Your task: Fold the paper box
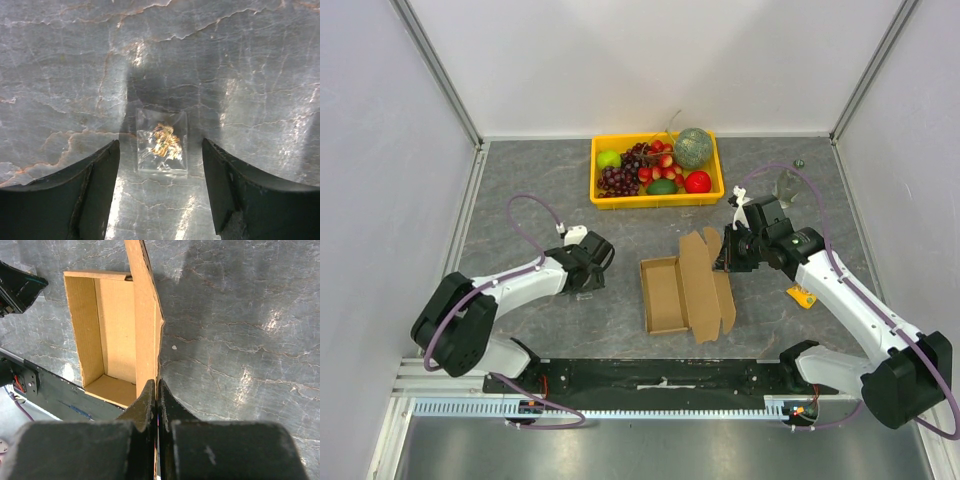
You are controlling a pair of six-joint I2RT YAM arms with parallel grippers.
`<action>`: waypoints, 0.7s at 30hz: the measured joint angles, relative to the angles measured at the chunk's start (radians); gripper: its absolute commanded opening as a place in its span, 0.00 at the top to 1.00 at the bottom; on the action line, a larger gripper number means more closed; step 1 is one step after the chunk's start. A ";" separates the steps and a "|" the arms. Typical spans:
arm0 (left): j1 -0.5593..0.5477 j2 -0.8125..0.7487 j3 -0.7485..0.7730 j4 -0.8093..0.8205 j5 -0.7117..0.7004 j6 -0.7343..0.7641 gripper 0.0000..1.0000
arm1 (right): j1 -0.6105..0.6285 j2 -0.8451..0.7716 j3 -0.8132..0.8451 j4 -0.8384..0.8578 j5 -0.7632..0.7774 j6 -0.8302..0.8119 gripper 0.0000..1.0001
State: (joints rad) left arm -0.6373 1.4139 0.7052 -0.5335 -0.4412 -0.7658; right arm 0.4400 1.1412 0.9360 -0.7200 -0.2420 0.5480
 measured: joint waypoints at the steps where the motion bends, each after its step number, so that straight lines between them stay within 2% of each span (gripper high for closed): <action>1: 0.000 0.006 -0.001 0.012 -0.001 -0.001 0.30 | 0.000 0.000 0.000 0.000 -0.002 0.000 1.00; 11: 0.000 0.045 0.013 0.085 0.003 -0.002 0.41 | 0.000 0.000 0.000 0.001 -0.011 0.001 1.00; 16: 0.000 0.048 0.014 0.099 0.011 -0.002 0.53 | 0.000 -0.001 0.000 0.001 -0.013 0.001 1.00; 21: 0.000 0.049 0.014 0.108 0.024 -0.002 0.60 | 0.000 -0.002 0.000 0.001 -0.016 0.001 1.00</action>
State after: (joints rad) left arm -0.6373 1.4631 0.7189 -0.4259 -0.4171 -0.7673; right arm 0.4400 1.1393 0.9360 -0.7189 -0.2577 0.5488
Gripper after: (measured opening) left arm 0.440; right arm 0.011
